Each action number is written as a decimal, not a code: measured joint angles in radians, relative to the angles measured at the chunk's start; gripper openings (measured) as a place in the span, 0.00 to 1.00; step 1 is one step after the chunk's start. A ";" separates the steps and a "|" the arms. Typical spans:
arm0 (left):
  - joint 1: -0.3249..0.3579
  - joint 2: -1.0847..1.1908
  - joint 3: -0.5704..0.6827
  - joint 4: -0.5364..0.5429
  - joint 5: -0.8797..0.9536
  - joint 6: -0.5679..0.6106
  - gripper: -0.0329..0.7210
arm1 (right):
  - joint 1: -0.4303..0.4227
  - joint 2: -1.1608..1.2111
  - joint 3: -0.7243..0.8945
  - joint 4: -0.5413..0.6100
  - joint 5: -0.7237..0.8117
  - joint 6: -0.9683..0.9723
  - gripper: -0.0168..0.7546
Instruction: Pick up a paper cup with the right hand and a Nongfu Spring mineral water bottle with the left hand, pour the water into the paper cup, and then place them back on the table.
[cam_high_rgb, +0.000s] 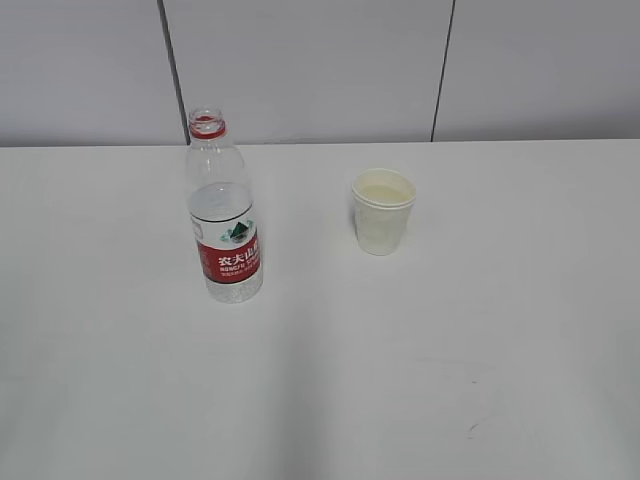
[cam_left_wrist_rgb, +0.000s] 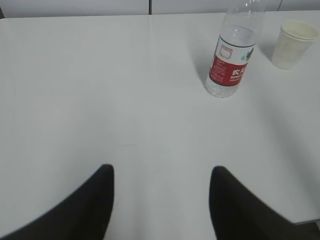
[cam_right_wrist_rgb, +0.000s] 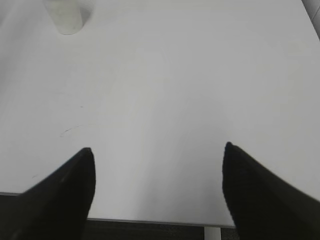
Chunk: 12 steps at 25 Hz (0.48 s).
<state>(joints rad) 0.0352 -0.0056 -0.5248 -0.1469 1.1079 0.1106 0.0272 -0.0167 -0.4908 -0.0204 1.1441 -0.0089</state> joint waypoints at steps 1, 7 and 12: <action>0.000 0.000 0.000 0.000 0.000 0.000 0.56 | 0.000 0.000 0.000 0.000 0.000 0.000 0.78; 0.000 0.000 0.000 0.000 0.000 0.000 0.53 | 0.000 0.000 0.000 0.001 0.000 0.000 0.78; 0.000 0.000 0.000 0.000 0.000 0.000 0.49 | 0.000 0.000 0.000 0.001 0.000 0.000 0.78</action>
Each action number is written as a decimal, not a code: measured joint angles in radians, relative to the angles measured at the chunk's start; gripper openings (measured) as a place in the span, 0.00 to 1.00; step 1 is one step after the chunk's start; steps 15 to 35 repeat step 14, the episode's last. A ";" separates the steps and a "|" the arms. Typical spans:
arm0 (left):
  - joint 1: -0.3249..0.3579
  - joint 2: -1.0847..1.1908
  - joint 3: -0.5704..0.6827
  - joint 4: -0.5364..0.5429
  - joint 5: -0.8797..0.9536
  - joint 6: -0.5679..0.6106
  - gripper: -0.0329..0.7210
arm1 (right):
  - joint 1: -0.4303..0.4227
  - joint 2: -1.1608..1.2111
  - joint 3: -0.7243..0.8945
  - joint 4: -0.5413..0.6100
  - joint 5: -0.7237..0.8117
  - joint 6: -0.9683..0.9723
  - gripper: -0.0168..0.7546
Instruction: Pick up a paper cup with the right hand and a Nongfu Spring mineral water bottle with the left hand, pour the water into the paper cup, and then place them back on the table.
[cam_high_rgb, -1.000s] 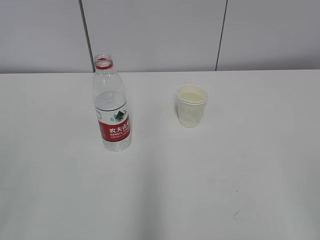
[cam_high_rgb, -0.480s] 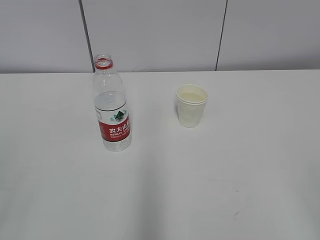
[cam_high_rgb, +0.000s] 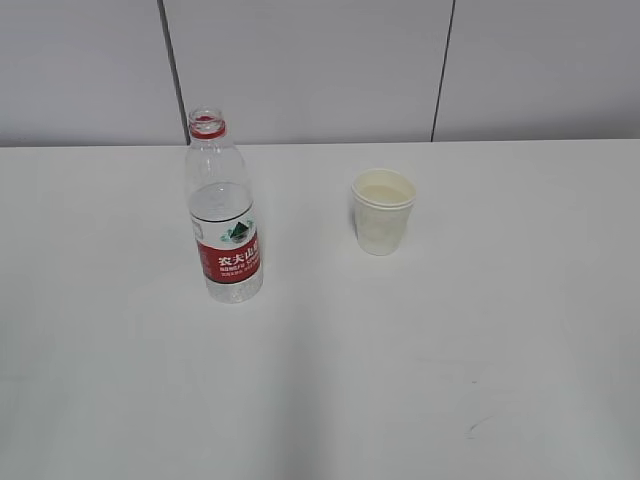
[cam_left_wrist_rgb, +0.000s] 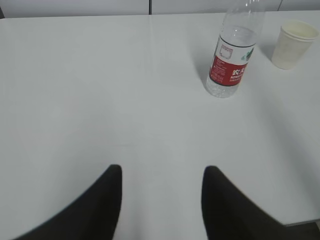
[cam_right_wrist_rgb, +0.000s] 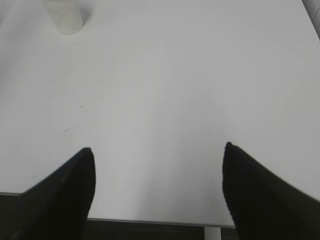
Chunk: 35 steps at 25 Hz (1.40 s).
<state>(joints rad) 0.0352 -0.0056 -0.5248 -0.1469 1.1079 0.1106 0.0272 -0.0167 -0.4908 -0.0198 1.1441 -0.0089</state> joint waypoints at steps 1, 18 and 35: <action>0.000 0.000 0.000 0.000 0.000 0.000 0.48 | 0.000 0.000 0.000 0.000 0.000 0.000 0.78; 0.000 0.000 0.000 0.000 0.000 0.000 0.42 | 0.000 0.000 0.000 0.000 0.000 0.000 0.78; 0.000 0.000 0.000 0.000 0.000 0.000 0.42 | 0.000 0.000 0.000 0.000 0.000 0.000 0.78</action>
